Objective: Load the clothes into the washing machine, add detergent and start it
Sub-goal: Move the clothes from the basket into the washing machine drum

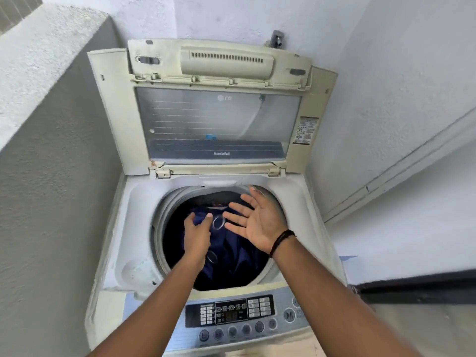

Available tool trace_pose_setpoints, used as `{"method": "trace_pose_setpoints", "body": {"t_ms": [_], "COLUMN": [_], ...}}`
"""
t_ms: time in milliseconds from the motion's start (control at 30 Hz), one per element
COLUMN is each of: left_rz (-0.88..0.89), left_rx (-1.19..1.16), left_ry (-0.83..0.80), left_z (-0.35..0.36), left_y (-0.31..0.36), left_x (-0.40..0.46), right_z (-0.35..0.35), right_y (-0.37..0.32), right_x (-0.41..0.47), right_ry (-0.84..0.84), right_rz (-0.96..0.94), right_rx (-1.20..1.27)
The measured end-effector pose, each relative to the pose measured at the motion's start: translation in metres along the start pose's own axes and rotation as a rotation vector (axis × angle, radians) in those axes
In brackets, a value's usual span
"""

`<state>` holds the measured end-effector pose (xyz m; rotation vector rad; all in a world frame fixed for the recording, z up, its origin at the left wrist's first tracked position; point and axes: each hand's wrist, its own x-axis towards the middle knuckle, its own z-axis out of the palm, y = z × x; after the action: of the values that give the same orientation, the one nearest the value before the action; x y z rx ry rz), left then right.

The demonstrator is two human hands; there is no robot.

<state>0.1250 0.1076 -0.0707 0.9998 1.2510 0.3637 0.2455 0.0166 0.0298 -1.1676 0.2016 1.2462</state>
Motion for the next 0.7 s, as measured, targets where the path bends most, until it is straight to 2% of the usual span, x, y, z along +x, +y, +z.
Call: {"method": "trace_pose_setpoints", "body": {"t_ms": [100,167,300,433,533,700], "left_rz": [-0.120,-0.110,-0.013,0.133,0.168,0.293], "left_rx": [-0.021,0.018,0.060,0.199,0.246,0.383], "left_ry": [-0.120,-0.184,-0.263,-0.418,-0.537,-0.752], "left_z": [0.007,0.017,0.045,0.077,0.105,0.133], "left_y": [-0.002,-0.002,-0.001,-0.010,-0.025,-0.069], "left_x": [-0.022,-0.037,-0.067,-0.108,-0.152,-0.254], "right_z": [-0.021,-0.040,-0.078,-0.118,-0.163,-0.234], "right_y": [0.002,0.004,0.010,0.021,0.043,0.110], "right_x": [-0.016,-0.029,-0.066,-0.118,-0.171,-0.261], "right_ry": [0.026,0.053,0.112,0.190,0.273,0.540], "right_rz": [-0.015,-0.039,-0.100,-0.185,-0.274,-0.355], "right_rx": [-0.073,-0.048,0.039,0.132,0.243,0.422]}}
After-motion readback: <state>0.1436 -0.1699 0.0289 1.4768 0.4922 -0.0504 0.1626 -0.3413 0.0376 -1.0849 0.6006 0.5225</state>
